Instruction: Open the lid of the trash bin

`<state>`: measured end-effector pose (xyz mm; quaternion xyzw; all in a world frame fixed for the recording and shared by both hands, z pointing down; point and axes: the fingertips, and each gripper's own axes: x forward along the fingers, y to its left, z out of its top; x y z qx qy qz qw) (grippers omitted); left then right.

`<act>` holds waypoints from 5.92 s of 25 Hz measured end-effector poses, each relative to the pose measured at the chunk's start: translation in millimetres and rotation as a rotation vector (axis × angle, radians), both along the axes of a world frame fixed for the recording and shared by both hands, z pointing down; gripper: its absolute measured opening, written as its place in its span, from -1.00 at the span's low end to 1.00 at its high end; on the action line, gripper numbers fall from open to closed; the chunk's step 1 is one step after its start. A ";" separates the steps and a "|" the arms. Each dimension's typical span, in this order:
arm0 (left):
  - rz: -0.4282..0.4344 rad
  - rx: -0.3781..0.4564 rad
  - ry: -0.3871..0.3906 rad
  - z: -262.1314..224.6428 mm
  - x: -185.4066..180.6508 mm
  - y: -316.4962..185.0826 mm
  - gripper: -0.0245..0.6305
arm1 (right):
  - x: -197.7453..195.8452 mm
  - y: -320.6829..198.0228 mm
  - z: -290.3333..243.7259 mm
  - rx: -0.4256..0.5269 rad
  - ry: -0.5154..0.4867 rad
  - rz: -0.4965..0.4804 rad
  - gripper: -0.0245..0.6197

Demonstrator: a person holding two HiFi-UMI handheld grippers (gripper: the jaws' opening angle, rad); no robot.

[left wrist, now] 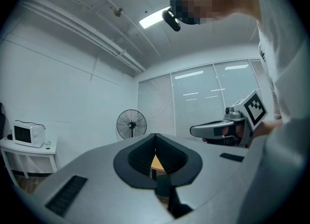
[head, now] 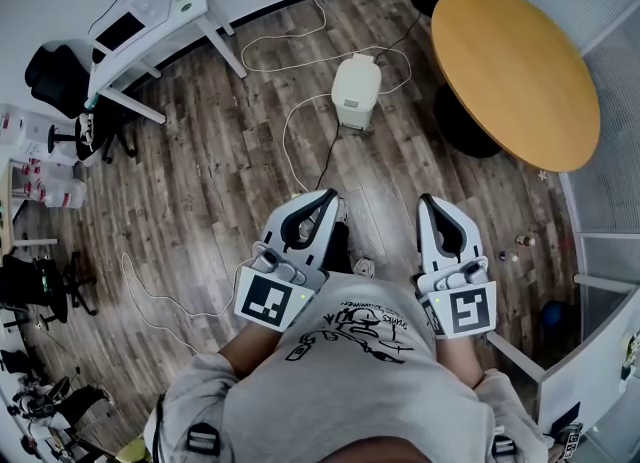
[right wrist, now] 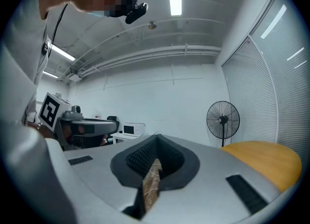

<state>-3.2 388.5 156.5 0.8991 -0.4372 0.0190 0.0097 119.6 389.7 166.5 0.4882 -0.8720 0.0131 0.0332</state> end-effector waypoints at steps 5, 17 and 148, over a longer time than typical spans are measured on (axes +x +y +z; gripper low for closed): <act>-0.014 0.003 0.004 0.7 -10.3 -36.0 -0.88 | -8.8 -35.0 2.1 -0.006 0.005 -0.009 -0.90; -0.031 -0.014 0.022 -1.4 -61.5 -127.5 -0.88 | -62.7 -130.2 -3.7 -0.019 0.024 -0.035 -0.90; 0.036 -0.121 -0.051 87.2 -38.0 -562.0 -0.88 | -50.1 -545.2 87.6 -0.155 0.098 0.037 -0.81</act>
